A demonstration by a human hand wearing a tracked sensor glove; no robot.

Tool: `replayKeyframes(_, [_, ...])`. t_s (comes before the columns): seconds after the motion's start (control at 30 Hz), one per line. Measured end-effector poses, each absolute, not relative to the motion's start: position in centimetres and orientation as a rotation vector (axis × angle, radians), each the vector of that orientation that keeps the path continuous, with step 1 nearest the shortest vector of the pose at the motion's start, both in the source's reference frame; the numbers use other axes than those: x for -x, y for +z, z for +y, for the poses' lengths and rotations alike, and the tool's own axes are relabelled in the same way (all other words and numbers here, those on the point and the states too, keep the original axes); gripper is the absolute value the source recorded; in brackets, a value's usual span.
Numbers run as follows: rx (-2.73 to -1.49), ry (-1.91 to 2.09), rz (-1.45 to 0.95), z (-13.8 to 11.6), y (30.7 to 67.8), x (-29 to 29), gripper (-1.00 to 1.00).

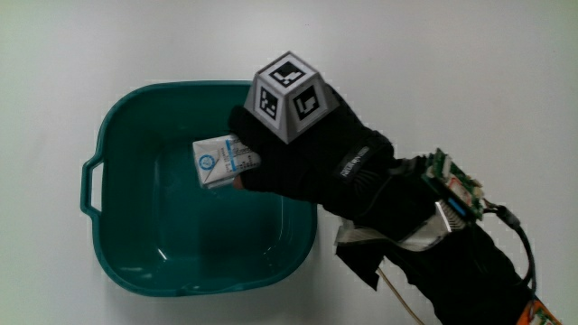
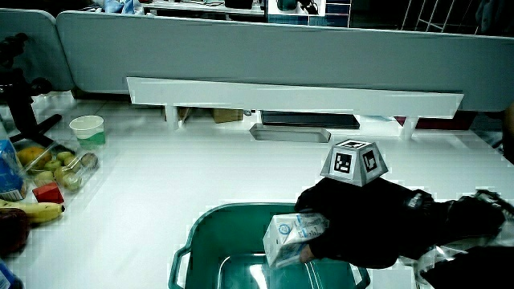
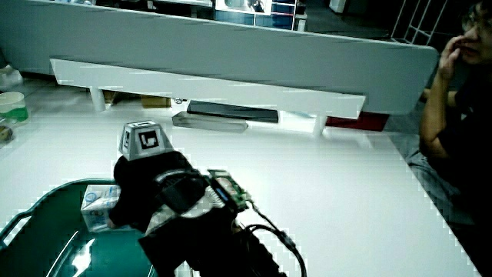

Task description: Place milk into plate

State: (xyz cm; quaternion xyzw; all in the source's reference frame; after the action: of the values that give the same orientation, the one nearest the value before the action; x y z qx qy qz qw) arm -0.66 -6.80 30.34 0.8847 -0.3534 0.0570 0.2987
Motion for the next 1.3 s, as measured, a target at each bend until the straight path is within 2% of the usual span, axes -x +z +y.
replayKeyframes(0.87, [-2.241,0.067,-0.91,-5.7,38.4,4.3,0.0])
replayKeyframes(1.3, [-2.231,0.027,-0.894,-5.3,39.4,5.1,0.0])
